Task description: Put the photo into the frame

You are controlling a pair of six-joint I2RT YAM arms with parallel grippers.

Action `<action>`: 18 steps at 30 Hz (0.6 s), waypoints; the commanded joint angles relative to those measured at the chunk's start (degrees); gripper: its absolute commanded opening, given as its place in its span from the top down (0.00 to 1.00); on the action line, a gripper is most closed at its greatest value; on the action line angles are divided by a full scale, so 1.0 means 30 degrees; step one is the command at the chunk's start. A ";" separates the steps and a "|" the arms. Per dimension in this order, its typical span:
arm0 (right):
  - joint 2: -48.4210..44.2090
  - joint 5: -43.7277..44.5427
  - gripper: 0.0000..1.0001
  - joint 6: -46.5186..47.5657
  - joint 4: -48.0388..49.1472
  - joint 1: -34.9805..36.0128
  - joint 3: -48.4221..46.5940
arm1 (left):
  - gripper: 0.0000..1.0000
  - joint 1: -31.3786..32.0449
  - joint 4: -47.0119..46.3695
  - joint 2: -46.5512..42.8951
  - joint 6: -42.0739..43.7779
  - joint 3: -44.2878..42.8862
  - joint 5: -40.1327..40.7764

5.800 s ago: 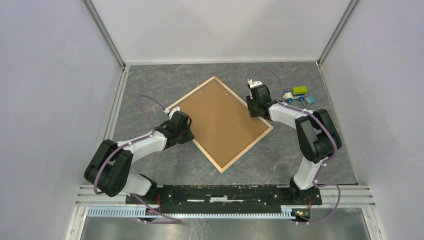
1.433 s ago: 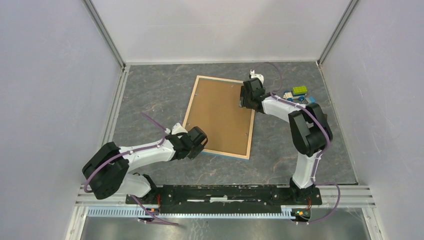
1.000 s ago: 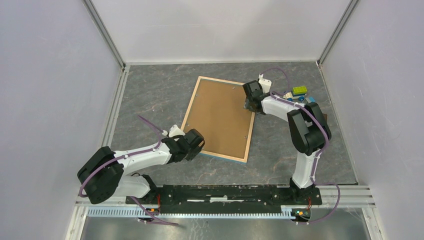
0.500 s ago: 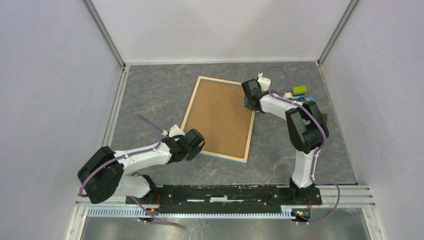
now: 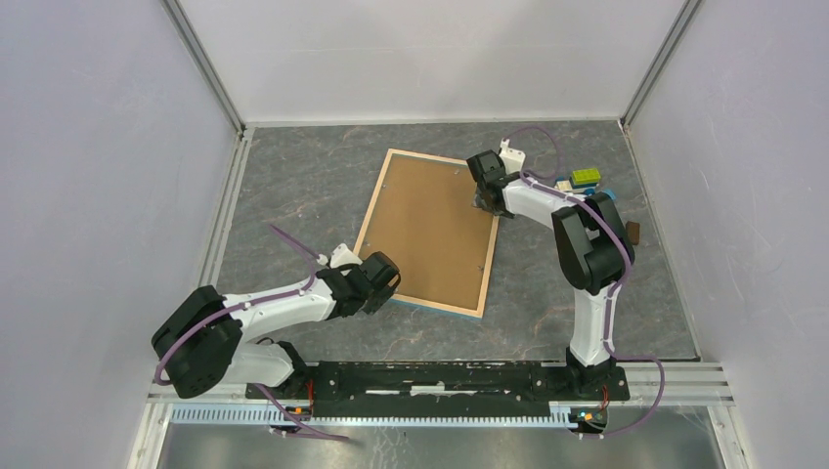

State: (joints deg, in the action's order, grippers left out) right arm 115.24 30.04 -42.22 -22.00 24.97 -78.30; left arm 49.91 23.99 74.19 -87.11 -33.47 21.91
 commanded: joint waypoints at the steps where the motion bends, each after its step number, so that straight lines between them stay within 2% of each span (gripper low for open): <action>1: 0.0110 0.0292 0.37 0.0072 -0.0939 0.0111 0.0423 | 0.83 0.0055 0.1964 0.0497 0.0560 0.0088 0.0547; 7: -0.0511 -0.0437 0.40 0.0376 -0.0650 0.0219 0.1462 | 0.83 0.0062 0.2511 0.0860 0.0473 -0.0397 0.0570; 13: -0.0597 -0.1020 0.51 0.0768 -0.0496 0.0246 0.1705 | 0.83 0.0070 0.2673 0.0962 0.0384 -0.0509 0.0579; 18: -0.0535 -0.1393 0.52 0.1479 -0.0490 0.0224 0.1646 | 0.83 0.0057 0.2798 0.1072 0.0385 -0.0639 0.0592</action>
State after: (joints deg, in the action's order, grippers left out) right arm 113.84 27.99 -40.77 -18.52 25.41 -75.31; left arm 49.91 26.30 75.66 -87.18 -35.42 21.91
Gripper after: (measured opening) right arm 0.485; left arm 0.359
